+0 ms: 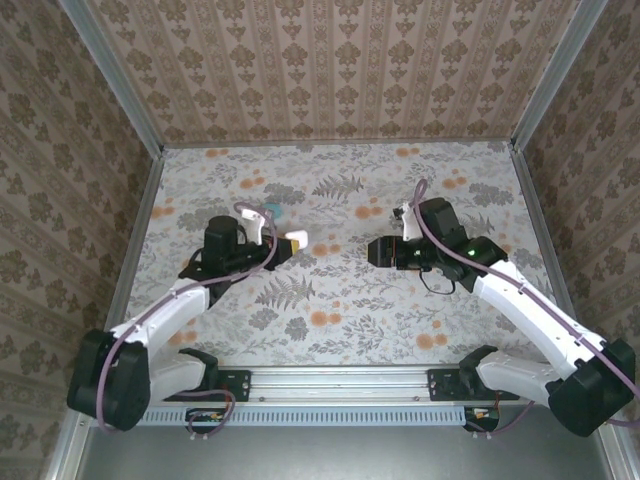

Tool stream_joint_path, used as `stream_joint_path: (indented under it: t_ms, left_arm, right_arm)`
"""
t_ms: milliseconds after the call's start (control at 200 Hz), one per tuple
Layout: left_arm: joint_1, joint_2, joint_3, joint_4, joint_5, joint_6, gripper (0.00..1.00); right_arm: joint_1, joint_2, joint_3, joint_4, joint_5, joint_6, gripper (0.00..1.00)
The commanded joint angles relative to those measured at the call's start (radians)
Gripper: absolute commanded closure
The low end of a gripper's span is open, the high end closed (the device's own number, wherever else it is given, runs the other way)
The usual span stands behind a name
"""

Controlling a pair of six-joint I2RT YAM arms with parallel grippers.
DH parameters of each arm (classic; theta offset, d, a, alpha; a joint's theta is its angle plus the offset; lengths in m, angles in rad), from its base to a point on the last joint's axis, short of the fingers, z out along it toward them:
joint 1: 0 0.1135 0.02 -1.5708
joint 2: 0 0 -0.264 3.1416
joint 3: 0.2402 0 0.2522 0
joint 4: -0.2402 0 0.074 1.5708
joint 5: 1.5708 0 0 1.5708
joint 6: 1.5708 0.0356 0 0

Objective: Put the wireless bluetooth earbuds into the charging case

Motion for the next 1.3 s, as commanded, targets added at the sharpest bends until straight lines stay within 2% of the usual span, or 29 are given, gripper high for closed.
stream_joint_path:
  t_ms: [0,305,485,600,825,1000,1120,1160,1180,1190,1295]
  left_arm:
    - [0.006,0.077,-0.015,-0.011,0.023,-0.091,0.96]
    - [-0.043,0.356,0.022,0.027,0.128,-0.131,0.94]
    - [-0.163,0.449,0.055,0.028,0.048,-0.164,0.92]
    - [-0.21,0.499,0.097,-0.01,0.004,-0.16,0.9]
    - [-0.208,0.478,0.15,-0.211,-0.09,-0.066,0.63]
    - [-0.163,0.404,0.198,-0.372,-0.155,0.033,0.45]
    - [-0.103,0.34,0.217,-0.454,-0.183,0.082,0.31]
    - [-0.079,0.315,0.222,-0.482,-0.194,0.102,0.2]
    - [-0.07,0.301,0.224,-0.495,-0.202,0.111,0.04]
    - [-0.065,0.295,0.224,-0.501,-0.206,0.117,0.01]
    - [0.012,0.226,0.232,-0.565,-0.247,0.177,0.0]
  right_arm:
    - [-0.001,-0.011,-0.045,-0.036,0.111,0.016,0.37]
    - [-0.014,-0.019,-0.115,-0.063,0.253,0.031,0.27]
    - [-0.041,-0.073,-0.157,-0.093,0.366,0.046,0.22]
    - [-0.055,-0.137,-0.201,-0.091,0.451,0.05,0.17]
    - [-0.11,-0.302,-0.279,-0.074,0.62,0.002,0.0]
    - [-0.166,-0.398,-0.349,0.002,0.744,-0.026,0.0]
    - [-0.199,-0.404,-0.409,0.145,0.77,-0.064,0.0]
    - [-0.201,-0.402,-0.429,0.186,0.778,-0.092,0.0]
    - [-0.203,-0.399,-0.437,0.204,0.786,-0.103,0.0]
    - [-0.204,-0.397,-0.44,0.213,0.792,-0.109,0.0]
    - [-0.213,-0.374,-0.465,0.305,0.831,-0.206,0.0]
